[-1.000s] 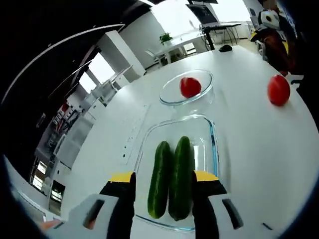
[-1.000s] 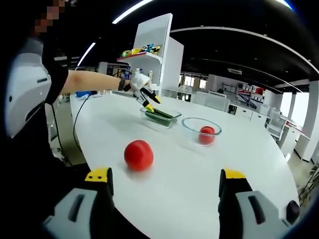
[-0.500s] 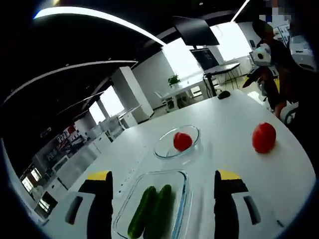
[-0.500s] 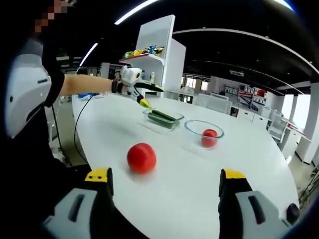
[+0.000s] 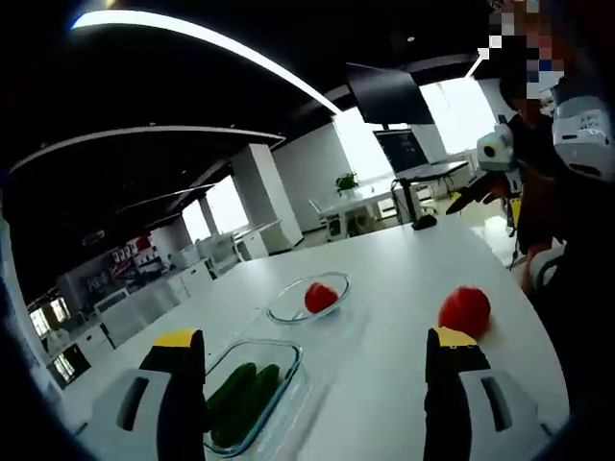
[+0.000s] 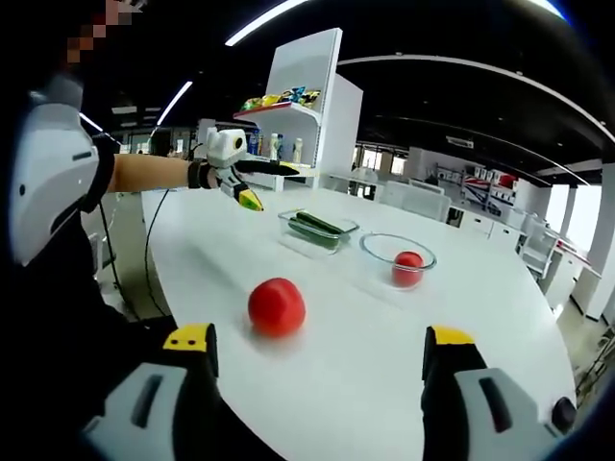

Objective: Sort the scattered tomatoes and cucumbers on the table and place them into their respective storage containers

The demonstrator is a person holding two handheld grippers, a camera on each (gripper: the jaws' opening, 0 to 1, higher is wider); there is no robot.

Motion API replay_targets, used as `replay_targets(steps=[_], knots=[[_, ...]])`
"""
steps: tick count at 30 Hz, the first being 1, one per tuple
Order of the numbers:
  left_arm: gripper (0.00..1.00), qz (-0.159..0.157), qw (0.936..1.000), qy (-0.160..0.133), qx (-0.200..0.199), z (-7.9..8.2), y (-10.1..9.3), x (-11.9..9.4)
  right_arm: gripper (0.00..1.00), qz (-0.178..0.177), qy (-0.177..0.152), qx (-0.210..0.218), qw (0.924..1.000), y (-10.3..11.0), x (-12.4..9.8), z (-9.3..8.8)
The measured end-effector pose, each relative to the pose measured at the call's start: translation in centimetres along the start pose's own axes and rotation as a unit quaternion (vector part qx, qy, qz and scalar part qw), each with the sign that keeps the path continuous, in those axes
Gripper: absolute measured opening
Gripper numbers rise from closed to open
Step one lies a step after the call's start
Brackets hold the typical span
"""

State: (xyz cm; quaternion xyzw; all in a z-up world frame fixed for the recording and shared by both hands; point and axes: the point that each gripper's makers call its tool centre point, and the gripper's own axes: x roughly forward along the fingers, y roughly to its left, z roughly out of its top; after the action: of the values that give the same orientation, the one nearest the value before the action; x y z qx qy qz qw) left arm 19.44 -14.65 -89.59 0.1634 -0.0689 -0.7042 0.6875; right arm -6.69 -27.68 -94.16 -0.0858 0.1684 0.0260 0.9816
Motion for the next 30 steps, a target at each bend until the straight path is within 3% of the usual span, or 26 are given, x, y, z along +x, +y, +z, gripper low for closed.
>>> replay_targets(steps=[4,7,15,21,25,29,30], knots=[[0.95,0.019,0.9993,-0.022,-0.025,0.9,-1.7,-1.6,0.84,0.001,0.0,0.0,1.0,-0.1,0.2,0.1],[0.95,0.033,0.9957,-0.033,-0.08,1.2,-3.1,-3.0,0.84,0.002,0.001,0.0,1.0,-0.1,0.3,0.2],[0.95,0.071,0.9923,-0.017,-0.1,1.8,-4.6,-6.3,0.84,0.009,-0.003,-0.006,0.9999,0.0,0.8,0.8],[0.95,0.086,0.9914,0.037,-0.091,-0.9,-7.2,-7.2,0.84,0.016,-0.002,-0.009,0.9998,0.4,1.2,0.9],[0.95,0.095,0.9869,0.059,-0.116,-2.2,-8.5,-7.8,0.84,0.021,0.0,-0.008,0.9998,0.6,1.4,0.8],[0.95,0.104,0.983,0.111,-0.102,-5.0,-9.8,-8.6,0.84,0.022,0.0,-0.006,0.9997,0.7,1.5,0.7],[0.95,0.107,0.9822,0.113,-0.105,-5.4,-10.0,-8.6,0.84,0.023,0.0,-0.005,0.9997,0.7,1.5,0.7]])
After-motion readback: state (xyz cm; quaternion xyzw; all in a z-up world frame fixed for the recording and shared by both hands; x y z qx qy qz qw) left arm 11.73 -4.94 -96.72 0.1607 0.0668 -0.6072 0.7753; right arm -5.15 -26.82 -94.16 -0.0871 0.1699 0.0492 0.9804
